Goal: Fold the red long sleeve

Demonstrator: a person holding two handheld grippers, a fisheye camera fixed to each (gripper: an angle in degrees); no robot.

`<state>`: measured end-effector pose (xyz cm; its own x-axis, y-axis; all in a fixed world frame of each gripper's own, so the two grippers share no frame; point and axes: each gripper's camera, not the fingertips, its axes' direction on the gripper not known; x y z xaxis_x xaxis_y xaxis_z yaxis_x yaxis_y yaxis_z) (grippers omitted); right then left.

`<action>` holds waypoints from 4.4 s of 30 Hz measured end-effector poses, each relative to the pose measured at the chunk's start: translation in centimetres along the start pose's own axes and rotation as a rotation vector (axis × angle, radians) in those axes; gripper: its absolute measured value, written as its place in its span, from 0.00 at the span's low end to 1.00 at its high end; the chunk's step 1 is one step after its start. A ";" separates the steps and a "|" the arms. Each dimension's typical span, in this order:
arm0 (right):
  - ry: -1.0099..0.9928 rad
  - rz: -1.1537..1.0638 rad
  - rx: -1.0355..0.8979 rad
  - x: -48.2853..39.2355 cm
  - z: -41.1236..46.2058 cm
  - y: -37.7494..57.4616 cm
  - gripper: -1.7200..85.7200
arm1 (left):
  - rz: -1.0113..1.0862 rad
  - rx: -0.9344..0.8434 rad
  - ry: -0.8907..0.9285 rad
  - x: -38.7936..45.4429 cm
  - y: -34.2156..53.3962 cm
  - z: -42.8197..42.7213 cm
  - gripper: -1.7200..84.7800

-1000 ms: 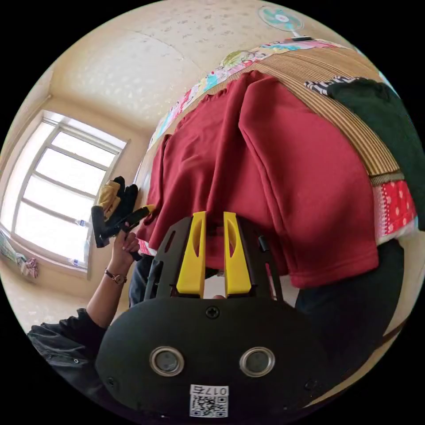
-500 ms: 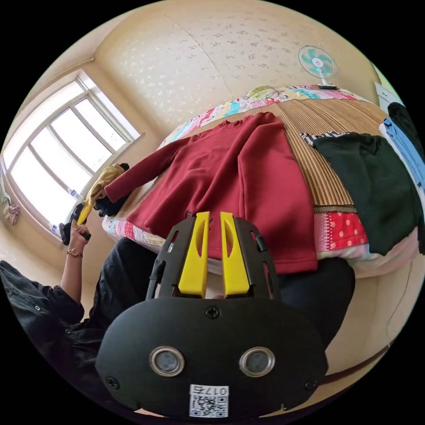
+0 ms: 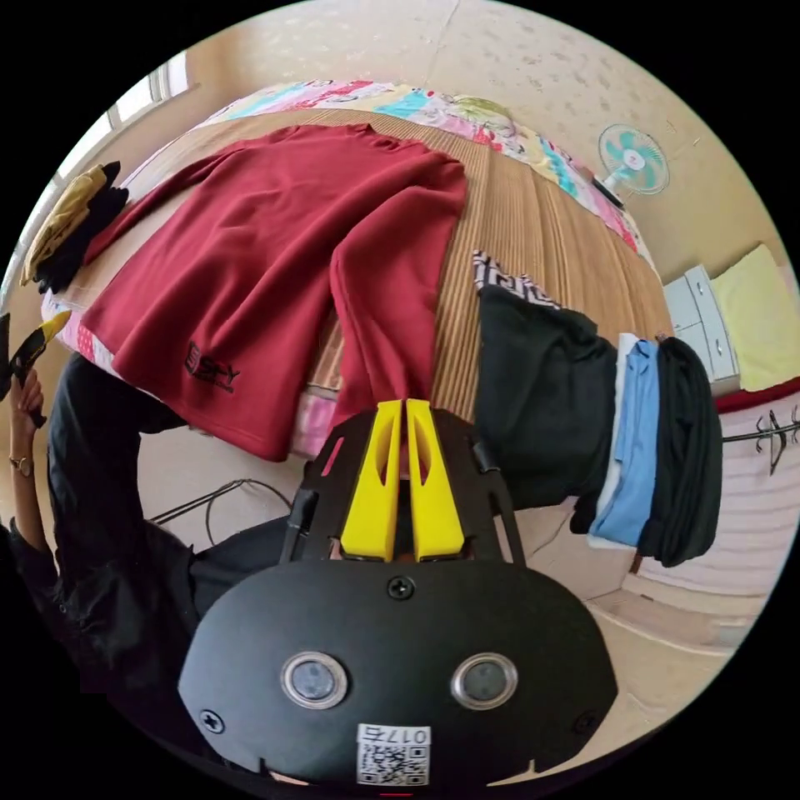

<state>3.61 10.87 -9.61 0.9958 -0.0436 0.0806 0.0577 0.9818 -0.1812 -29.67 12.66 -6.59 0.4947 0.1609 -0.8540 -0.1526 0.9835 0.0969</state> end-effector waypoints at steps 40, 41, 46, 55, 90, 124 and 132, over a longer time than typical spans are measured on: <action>-0.432 0.165 0.050 -18.3 -0.2 6.8 0.06 | -0.058 -0.130 -0.182 0.8 2.6 1.7 0.12; -0.406 0.180 0.047 -18.6 -1.3 6.7 0.07 | -0.058 -0.128 -0.171 1.0 2.4 2.0 0.11; -0.354 0.170 0.009 -21.0 -1.4 6.8 0.12 | -0.018 -0.154 -0.191 2.5 2.2 4.9 0.11; -0.436 0.147 0.171 -21.4 -14.1 8.0 0.05 | -0.117 -0.182 -0.198 0.2 4.6 5.5 0.10; -0.371 0.710 -0.022 -2.8 -22.7 -7.0 0.14 | -0.288 -0.084 -0.319 -5.4 8.0 0.9 0.01; -1.231 1.090 0.522 10.8 -31.3 10.4 0.11 | -0.274 -0.037 -0.199 -2.5 4.5 -0.8 0.09; -1.275 1.325 0.504 14.1 -26.5 9.9 0.10 | -0.308 -0.066 -0.150 -2.6 6.2 0.1 0.09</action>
<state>20.10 15.06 -36.25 -0.2736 0.5861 0.7627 -0.8459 0.2308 -0.4808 -31.83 18.33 -3.76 0.6460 -0.1275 -0.7526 -0.0291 0.9811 -0.1913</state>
